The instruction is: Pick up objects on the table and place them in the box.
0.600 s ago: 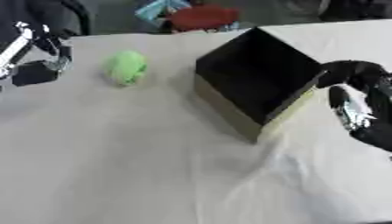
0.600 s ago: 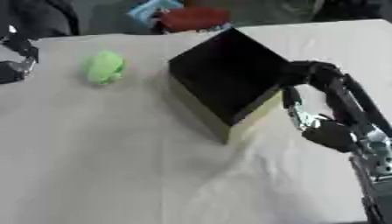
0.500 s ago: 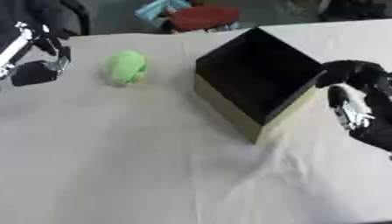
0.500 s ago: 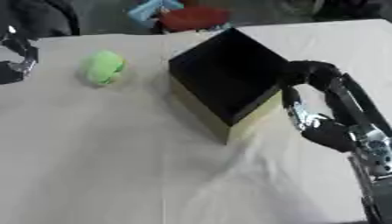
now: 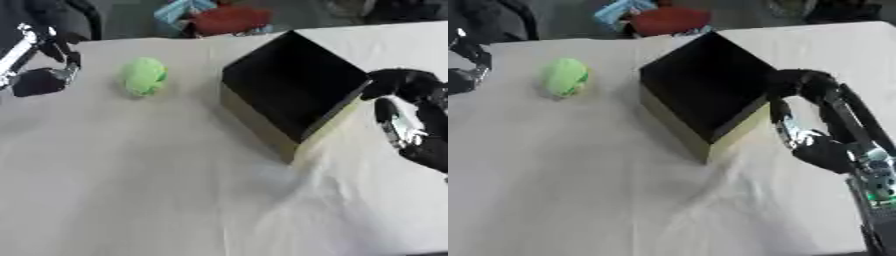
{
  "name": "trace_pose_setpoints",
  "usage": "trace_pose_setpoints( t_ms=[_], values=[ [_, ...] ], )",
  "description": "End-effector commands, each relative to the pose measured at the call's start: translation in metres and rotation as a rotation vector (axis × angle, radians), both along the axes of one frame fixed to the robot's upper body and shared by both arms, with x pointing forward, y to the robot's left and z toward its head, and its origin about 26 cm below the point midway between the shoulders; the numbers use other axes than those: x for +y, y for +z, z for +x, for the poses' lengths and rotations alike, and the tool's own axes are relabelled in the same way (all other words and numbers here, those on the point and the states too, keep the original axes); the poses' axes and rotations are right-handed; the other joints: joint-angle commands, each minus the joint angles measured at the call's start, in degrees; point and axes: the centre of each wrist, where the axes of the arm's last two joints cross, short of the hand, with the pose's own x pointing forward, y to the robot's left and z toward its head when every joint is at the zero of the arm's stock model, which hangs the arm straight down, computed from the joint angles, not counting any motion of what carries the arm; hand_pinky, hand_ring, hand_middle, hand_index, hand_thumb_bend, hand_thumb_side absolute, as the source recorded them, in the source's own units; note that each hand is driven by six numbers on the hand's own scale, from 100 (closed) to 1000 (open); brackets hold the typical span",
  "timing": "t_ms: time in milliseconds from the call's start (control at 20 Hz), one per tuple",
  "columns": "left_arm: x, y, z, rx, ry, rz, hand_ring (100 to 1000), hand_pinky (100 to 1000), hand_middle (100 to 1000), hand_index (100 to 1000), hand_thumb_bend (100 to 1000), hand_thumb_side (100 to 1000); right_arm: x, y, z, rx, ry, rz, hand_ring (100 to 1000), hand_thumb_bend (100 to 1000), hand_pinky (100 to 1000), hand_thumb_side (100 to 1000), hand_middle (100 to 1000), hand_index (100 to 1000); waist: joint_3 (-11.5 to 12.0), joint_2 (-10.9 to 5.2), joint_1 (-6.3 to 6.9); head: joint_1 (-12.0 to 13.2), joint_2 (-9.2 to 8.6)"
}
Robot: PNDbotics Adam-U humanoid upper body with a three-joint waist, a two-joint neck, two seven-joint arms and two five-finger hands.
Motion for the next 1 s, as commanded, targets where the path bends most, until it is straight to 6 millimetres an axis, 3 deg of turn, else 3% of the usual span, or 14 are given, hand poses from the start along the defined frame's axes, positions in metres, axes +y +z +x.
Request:
trace_pose_setpoints(
  t_ms=[50,100,200,250,450,700,1000],
  values=[
    [0.003,0.022,0.004,0.001,0.001,0.075,616,702,611,779,105,417,-0.001,0.004,0.0,-0.011,0.007,-0.007,633,100,682,558,604,806,-0.2,-1.37,-0.01,0.1,0.57],
    [0.001,0.026,0.007,0.017,-0.003,0.102,637,711,634,791,184,444,-0.001,0.004,0.0,-0.01,0.009,-0.009,634,100,682,558,604,806,-0.2,-1.43,0.0,0.1,0.54],
    [-0.002,0.034,0.015,0.041,-0.004,0.165,648,713,644,795,231,448,0.0,0.004,0.0,-0.008,0.014,-0.011,633,100,682,559,604,806,-0.5,-1.54,0.09,0.3,0.75],
    [-0.005,0.038,0.02,0.048,0.002,0.2,671,722,670,804,322,481,0.0,0.003,0.0,-0.006,0.016,-0.012,633,100,682,560,604,806,-0.7,-1.59,0.16,0.5,0.8],
    [-0.016,0.044,0.041,0.073,0.035,0.293,687,730,691,813,401,490,0.0,0.002,0.0,0.0,0.022,-0.014,633,100,682,565,603,806,-1.7,-1.6,0.42,1.0,0.86],
    [-0.031,0.038,0.065,0.111,0.078,0.36,696,731,700,809,408,453,0.001,0.002,0.0,0.001,0.032,-0.017,631,100,681,568,602,806,-3.0,-1.38,0.65,1.8,1.01],
    [-0.047,0.032,0.08,0.139,0.092,0.453,704,728,698,794,378,375,0.003,0.002,0.0,0.003,0.042,-0.018,630,100,680,572,601,805,-4.3,-1.04,1.06,2.5,1.15]
  ],
)
